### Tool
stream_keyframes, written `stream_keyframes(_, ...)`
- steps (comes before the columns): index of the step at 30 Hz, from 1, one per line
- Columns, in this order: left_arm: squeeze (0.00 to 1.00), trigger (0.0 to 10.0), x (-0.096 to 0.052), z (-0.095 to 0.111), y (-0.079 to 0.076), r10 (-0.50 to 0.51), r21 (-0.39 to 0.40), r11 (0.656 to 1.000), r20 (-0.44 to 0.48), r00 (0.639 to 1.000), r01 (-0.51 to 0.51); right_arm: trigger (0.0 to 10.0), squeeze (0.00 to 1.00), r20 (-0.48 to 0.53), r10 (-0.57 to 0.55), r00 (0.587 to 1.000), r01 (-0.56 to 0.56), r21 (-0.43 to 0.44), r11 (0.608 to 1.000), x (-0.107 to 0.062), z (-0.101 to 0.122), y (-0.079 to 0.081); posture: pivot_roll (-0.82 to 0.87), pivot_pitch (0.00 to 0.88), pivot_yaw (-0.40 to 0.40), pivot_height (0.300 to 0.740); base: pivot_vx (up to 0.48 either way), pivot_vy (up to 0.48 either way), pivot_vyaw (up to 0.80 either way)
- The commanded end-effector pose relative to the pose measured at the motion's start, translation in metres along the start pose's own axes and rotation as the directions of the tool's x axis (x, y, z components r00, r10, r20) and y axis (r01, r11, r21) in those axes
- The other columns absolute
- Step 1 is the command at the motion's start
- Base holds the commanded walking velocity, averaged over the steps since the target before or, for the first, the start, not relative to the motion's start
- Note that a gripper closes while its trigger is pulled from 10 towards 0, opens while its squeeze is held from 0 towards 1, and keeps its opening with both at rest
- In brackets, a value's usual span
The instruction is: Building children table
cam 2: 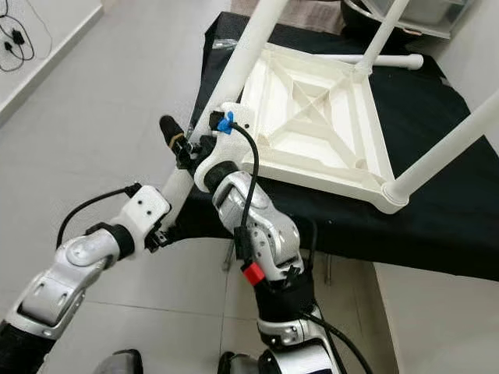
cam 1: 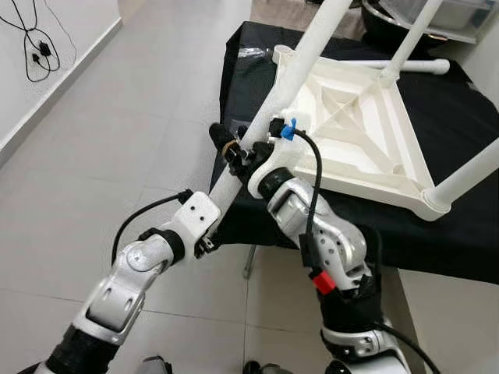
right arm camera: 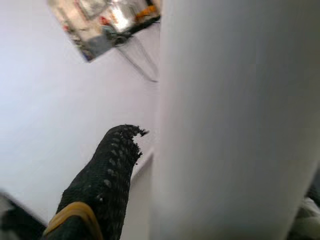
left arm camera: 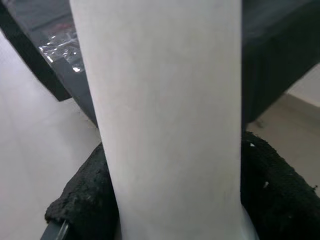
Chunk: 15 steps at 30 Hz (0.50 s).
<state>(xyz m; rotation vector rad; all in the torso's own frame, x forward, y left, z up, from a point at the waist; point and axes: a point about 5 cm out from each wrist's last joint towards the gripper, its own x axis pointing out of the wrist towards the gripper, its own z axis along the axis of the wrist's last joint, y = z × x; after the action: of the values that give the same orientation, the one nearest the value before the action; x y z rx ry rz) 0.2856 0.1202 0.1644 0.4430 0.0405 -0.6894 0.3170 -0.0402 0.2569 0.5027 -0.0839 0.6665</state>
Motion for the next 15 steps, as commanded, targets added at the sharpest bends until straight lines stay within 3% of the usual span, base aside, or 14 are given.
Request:
stream_keyframes(1,0.0,10.0,-0.003,0.005,-0.012,-0.095,0.002,0.995,0.042,0.995,0.095,10.0,0.0,-0.038,0.067,0.997,-0.064,0.056,0.996,-0.003,-0.006,-0.001,0.13,0.136,-0.119,0.74,0.0,0.0,0.0)
stream_keyframes(3,0.0,10.0,-0.005,0.006,-0.013,-0.108,-0.002,0.994,0.047,0.993,0.109,10.0,0.0,-0.04,0.085,0.996,-0.083,0.052,0.995,-0.004,-0.006,-0.001,0.13,0.136,-0.119,0.74,0.0,0.0,0.0)
stream_keyframes(4,0.0,10.0,-0.009,0.007,-0.016,-0.166,-0.034,0.985,0.058,0.984,0.168,10.0,0.0,-0.068,0.165,0.984,-0.163,0.031,0.986,-0.008,-0.011,0.001,0.13,0.133,-0.116,0.74,0.0,0.0,0.0)
stream_keyframes(9,0.0,10.0,-0.018,0.01,-0.024,-0.271,-0.103,0.955,0.082,0.959,0.278,10.0,0.0,-0.086,0.269,0.959,-0.265,0.055,0.963,-0.014,-0.016,0.001,0.14,0.134,-0.116,0.74,0.0,0.0,0.0)
stream_keyframes(10,0.0,10.0,-0.023,0.01,-0.028,-0.323,-0.127,0.935,0.081,0.943,0.331,10.0,0.0,-0.11,0.326,0.939,-0.326,0.024,0.945,-0.018,-0.019,0.001,0.14,0.136,-0.118,0.74,0.0,0.0,0.0)
stream_keyframes(15,0.0,10.0,-0.033,0.009,-0.036,-0.386,-0.167,0.903,0.083,0.919,0.395,10.0,0.0,-0.175,0.405,0.897,-0.414,-0.017,0.91,-0.025,-0.026,-0.002,0.14,0.141,-0.118,0.74,0.0,0.0,0.0)
